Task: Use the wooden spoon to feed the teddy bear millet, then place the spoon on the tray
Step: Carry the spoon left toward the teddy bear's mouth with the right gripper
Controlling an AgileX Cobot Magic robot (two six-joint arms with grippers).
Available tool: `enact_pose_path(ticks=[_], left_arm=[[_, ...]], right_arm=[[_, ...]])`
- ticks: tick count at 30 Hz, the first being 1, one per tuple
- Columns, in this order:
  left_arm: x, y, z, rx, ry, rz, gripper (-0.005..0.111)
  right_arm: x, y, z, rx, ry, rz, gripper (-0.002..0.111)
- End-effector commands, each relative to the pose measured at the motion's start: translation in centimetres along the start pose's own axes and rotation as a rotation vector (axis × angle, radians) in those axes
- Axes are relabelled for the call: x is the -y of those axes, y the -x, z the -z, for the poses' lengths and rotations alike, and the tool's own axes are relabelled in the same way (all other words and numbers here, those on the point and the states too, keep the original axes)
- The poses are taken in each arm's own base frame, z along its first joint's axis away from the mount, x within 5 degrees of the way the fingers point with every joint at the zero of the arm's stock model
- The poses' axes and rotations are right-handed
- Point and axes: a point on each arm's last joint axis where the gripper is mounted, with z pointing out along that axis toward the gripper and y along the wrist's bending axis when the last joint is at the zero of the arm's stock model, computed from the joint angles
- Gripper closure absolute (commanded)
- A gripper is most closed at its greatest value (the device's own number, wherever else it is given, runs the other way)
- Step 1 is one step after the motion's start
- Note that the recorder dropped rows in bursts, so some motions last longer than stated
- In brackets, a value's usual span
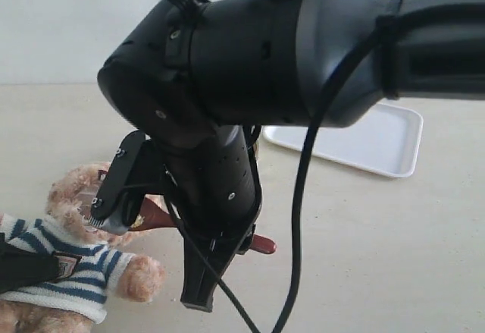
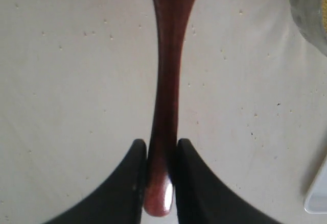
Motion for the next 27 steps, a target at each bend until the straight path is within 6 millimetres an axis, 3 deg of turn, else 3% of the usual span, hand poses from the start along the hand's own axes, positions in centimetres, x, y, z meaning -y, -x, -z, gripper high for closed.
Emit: enact_pose_path(ticks=[1, 7, 14, 24, 27], left_arm=[[0.2, 0.0, 0.1, 0.011, -0.019, 0.002, 0.101], [0.2, 0.0, 0.1, 0.011, -0.019, 0.002, 0.101], [0.2, 0.0, 0.1, 0.011, -0.019, 0.002, 0.101], [0.2, 0.0, 0.1, 0.011, -0.019, 0.002, 0.101], [0.2, 0.0, 0.1, 0.011, -0.019, 0.002, 0.101]], right_arm=[[-0.4, 0.4, -0.7, -0.025, -0.015, 0.023, 0.107], [-0.1, 0.6, -0.5, -0.025, -0.062, 0.043, 0.107], [1.2, 3.4, 0.8, 0.060, -0.109, 0.030, 0.107], [0.9, 5.1, -0.5, 0.049, -0.113, 0.058, 0.107], [0.5, 5.5, -0.7, 0.030, -0.186, 0.115, 0.107]])
